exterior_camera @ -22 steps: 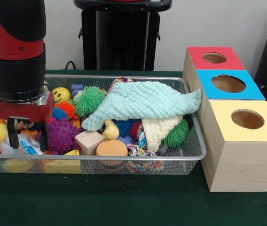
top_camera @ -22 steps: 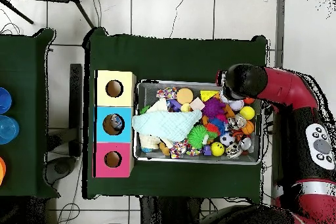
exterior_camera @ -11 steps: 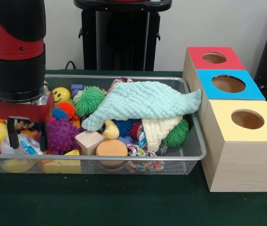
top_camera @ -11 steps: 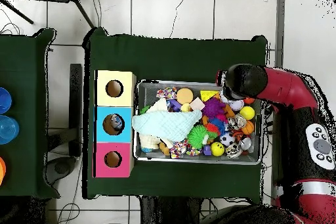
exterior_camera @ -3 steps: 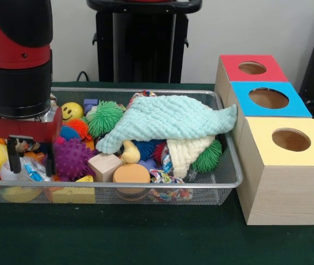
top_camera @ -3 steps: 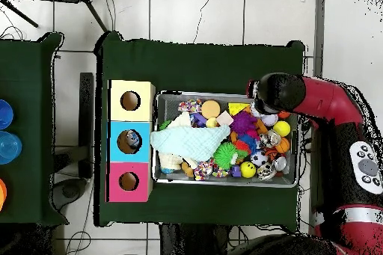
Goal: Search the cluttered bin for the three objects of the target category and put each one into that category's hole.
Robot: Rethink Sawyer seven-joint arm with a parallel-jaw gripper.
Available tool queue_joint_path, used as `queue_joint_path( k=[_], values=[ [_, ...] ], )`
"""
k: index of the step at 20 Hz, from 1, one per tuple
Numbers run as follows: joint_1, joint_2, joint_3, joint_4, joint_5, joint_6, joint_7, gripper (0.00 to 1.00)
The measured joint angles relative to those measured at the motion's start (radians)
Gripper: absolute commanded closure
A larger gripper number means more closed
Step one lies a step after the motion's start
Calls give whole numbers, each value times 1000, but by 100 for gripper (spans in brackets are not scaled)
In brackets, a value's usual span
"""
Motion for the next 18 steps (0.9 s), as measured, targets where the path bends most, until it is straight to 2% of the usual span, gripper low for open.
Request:
queue_joint_path(
  k=[18],
  values=[
    [-1, 1, -1, 18, -3, 0, 0, 0]
  ],
)
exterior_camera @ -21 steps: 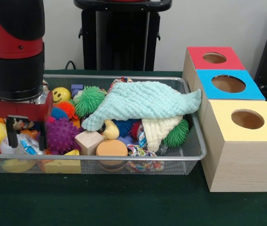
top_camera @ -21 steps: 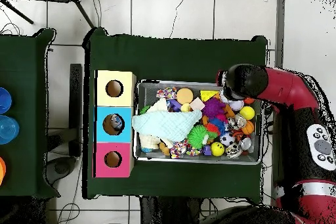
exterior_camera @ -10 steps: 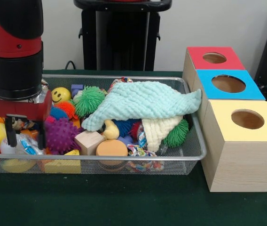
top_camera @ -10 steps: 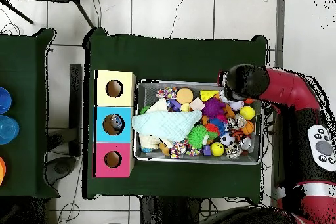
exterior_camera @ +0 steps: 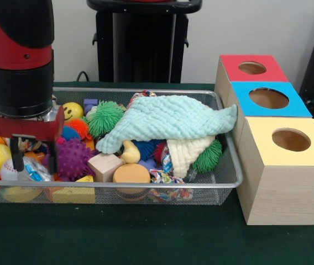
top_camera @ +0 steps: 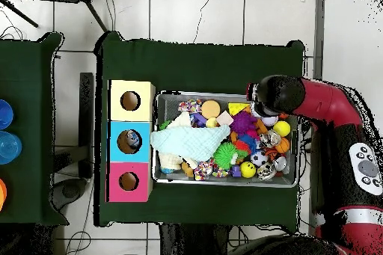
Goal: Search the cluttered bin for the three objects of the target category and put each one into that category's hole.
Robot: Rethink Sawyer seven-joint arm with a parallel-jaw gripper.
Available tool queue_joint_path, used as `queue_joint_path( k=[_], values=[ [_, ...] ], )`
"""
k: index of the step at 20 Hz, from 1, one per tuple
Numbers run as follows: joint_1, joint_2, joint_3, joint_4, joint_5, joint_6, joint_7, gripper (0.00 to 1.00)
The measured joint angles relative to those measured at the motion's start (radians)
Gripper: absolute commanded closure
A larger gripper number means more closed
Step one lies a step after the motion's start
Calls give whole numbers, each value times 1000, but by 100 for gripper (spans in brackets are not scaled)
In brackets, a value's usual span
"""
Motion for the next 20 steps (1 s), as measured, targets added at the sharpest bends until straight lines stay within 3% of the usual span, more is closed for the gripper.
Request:
queue_joint_path(
  k=[20],
  values=[
    [0, 0, 0, 23, -5, 0, 0, 0]
  ],
)
